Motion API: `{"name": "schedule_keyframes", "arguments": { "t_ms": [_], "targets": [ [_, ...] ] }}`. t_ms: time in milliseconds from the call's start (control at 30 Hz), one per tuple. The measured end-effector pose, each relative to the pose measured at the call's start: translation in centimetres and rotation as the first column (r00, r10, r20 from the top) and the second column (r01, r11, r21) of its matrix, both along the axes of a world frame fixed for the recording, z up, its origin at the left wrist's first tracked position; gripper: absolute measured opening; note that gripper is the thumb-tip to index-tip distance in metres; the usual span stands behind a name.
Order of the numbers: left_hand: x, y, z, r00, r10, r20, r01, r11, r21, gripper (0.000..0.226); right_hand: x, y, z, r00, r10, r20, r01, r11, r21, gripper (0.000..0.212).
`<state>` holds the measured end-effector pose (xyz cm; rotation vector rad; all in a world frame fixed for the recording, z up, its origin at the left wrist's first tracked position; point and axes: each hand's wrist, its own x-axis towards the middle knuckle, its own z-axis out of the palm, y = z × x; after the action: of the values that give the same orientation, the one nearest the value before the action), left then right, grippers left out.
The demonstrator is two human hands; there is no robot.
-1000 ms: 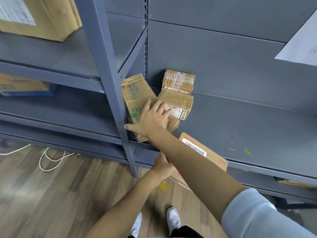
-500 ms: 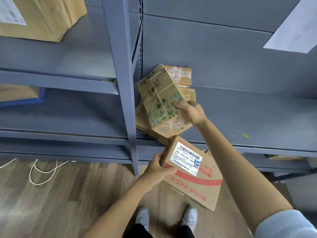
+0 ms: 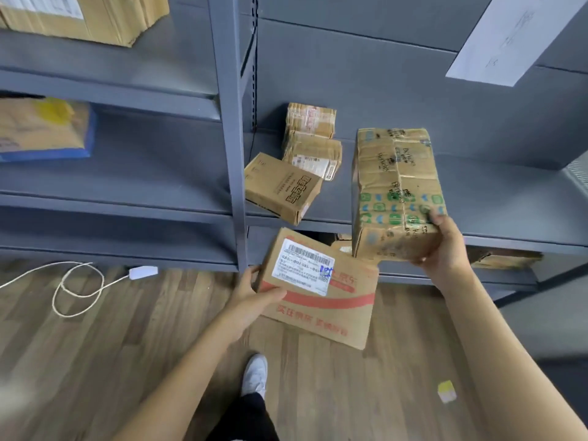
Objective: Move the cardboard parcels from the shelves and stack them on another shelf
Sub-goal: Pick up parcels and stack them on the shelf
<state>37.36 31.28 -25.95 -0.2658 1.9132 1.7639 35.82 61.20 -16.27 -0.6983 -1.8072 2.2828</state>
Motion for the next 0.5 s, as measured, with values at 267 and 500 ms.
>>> {"name": "schedule_keyframes", "arguments": {
  "t_ms": [267, 500],
  "targets": [
    [8.0, -6.0, 2.3, 0.941, 0.325, -0.094, -0.321, 0.945, 0.058, 0.058, 8.4, -0.7, -0.3, 0.995, 0.101, 0.003, -0.1, 0.993, -0.068, 0.023],
    [14.0, -16.3, 4.4, 0.752, 0.656, -0.057, -0.637, 0.747, 0.19, 0.059, 9.0, -11.4, -0.8, 0.926, 0.375, 0.044, -0.372, 0.926, -0.063, 0.021]
  ]
}}
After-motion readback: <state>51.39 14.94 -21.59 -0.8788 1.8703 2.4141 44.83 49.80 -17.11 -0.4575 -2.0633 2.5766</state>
